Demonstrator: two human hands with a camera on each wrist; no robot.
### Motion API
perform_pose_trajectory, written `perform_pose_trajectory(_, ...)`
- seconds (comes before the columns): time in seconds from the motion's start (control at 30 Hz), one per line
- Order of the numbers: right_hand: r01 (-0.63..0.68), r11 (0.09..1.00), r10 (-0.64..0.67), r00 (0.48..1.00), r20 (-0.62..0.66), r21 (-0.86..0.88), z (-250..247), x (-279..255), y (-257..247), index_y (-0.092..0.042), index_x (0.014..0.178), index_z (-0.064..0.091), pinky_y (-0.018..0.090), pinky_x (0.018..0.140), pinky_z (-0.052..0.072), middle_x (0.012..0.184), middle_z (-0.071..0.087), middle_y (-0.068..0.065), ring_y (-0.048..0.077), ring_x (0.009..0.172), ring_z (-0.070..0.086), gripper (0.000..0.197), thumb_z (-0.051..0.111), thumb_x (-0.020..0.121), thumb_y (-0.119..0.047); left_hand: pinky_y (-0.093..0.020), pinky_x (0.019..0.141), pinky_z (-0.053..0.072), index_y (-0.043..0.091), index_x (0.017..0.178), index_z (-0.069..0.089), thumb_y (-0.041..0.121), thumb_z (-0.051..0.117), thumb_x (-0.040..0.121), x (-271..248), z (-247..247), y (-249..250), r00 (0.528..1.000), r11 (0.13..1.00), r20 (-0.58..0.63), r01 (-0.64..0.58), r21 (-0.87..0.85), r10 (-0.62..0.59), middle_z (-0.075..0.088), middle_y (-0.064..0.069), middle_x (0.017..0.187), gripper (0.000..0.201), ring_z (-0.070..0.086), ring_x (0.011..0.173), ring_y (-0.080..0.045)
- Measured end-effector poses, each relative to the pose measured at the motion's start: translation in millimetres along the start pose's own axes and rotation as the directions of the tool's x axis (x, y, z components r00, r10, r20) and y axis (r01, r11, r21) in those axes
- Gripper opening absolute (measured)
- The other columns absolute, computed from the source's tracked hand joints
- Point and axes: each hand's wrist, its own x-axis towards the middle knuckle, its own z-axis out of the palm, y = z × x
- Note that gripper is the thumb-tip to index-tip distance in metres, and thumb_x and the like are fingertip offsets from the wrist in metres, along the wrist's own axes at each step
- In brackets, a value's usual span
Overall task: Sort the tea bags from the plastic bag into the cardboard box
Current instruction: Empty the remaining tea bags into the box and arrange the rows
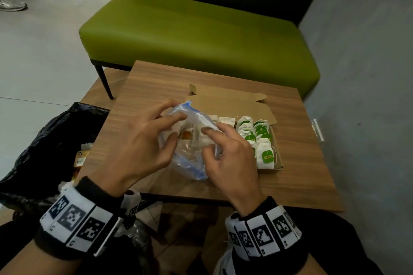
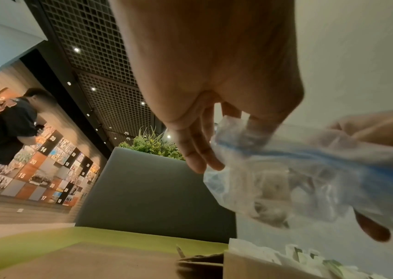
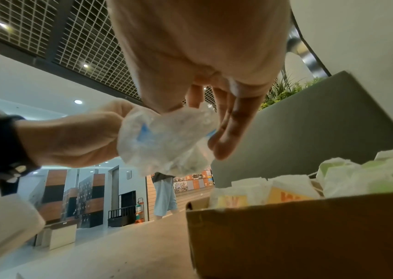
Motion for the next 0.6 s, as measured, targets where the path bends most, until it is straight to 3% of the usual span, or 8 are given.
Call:
perform_pose_trajectory(0.13,-0.063,0.997,0.062,0.998,-0.023,-0.053,-3.5,5.5,4.6,-0.014,0.124,0.068,0.024,0.092,0.051,0.126,0.063,0.002,0.014,0.109,0.061,0.038,0.057,0.089,-0.008,-0.024,0.080,0.049,0.013,0.129,0.062,0.030,0.051,0.078,-3.2,3.4,2.1,0.998,1.000,0.065,0.012,0.011,-0.013,0.057,-0.008,0.137,0.055,0.067,0.096,-0.017)
perform_pose_trajectory(0.2,-0.066,0.995,0.065,0.998,-0.015,-0.069,-4.0,4.6,4.7,-0.014,0.123,0.069,0.026,0.093,0.051,0.128,0.063,0.002,0.015,0.111,0.060,0.037,0.057,0.088,-0.009,-0.026,0.086,0.049,0.012,0.130,0.061,0.032,0.049,0.076,-3.2,4.5,3.3,0.997,1.000,0.074,0.021,0.010,-0.021,0.057,-0.009,0.138,0.059,0.064,0.108,-0.020)
perform_pose_trajectory(0.3,-0.057,0.997,0.057,0.998,-0.006,-0.055,-4.5,3.4,4.1,-0.015,0.124,0.068,0.029,0.092,0.053,0.129,0.061,0.000,0.013,0.110,0.060,0.036,0.058,0.089,-0.014,-0.028,0.091,0.047,0.010,0.131,0.059,0.033,0.050,0.075,-3.1,6.8,5.6,0.998,1.000,0.057,0.013,0.014,-0.014,0.058,-0.009,0.137,0.061,0.061,0.114,-0.021)
perform_pose_trajectory(0.47,-0.075,0.997,0.075,0.997,-0.005,-0.006,-10.9,1.8,2.9,-0.022,0.116,0.072,0.019,0.085,0.043,0.133,0.059,-0.007,0.004,0.109,0.055,0.043,0.063,0.079,-0.044,-0.025,0.092,0.045,0.007,0.130,0.058,0.033,0.052,0.076,-3.4,8.8,9.3,1.000,1.000,0.013,0.005,-0.009,-0.005,0.058,-0.009,0.134,0.061,0.055,0.115,-0.014)
perform_pose_trajectory(0.53,-0.075,0.997,0.075,0.997,0.019,-0.008,-11.9,0.8,1.2,-0.025,0.106,0.074,0.021,0.083,0.043,0.133,0.058,-0.009,0.001,0.110,0.052,0.045,0.063,0.074,-0.056,-0.025,0.091,0.045,0.006,0.129,0.059,0.034,0.052,0.076,-3.4,8.3,12.6,1.000,1.000,0.000,-0.002,0.007,0.002,0.060,-0.010,0.132,0.061,0.054,0.113,-0.013)
perform_pose_trajectory(0.6,-0.082,0.995,0.086,0.995,0.058,-0.064,-11.9,0.5,0.4,-0.026,0.101,0.073,0.025,0.085,0.046,0.137,0.055,-0.010,0.006,0.117,0.054,0.046,0.066,0.075,-0.063,-0.025,0.093,0.044,0.006,0.129,0.059,0.035,0.052,0.076,-3.6,8.3,14.5,1.000,1.000,0.000,-0.006,0.023,0.006,0.060,-0.012,0.132,0.061,0.055,0.115,-0.015)
